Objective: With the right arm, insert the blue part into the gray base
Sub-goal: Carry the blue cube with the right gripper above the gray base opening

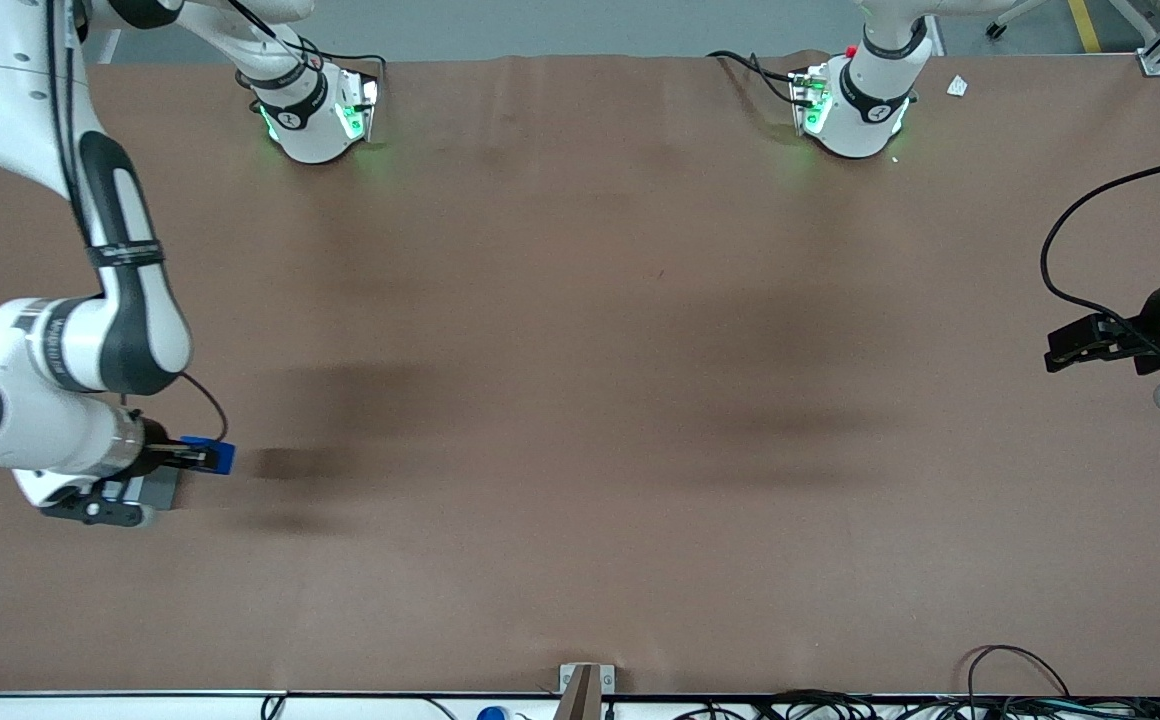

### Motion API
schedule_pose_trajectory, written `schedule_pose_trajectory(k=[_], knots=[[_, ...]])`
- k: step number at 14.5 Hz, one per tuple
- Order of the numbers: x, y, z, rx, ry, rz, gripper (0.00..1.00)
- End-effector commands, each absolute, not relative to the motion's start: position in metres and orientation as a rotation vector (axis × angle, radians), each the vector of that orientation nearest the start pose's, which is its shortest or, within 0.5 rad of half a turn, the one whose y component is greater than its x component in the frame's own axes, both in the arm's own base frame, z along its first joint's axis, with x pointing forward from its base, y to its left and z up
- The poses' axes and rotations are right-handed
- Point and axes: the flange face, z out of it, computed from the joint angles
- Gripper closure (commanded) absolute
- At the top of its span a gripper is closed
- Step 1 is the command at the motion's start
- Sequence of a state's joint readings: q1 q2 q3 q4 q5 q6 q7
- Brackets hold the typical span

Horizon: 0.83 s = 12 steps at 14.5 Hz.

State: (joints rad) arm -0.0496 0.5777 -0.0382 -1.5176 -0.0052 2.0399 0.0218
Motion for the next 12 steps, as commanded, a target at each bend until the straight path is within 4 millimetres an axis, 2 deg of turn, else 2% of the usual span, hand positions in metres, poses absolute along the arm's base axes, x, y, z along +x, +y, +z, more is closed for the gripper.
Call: schedule_pose_trajectory(k=[1,6,12], knots=[[0.693,-0.095,0.333,-3.148,0.091,0.099,0.97],[0.687,-0.149,0.340,-3.146,0.079,0.083,0.97],[0.685,-0.175,0.329,-3.145,0.109,0.083,0.97]])
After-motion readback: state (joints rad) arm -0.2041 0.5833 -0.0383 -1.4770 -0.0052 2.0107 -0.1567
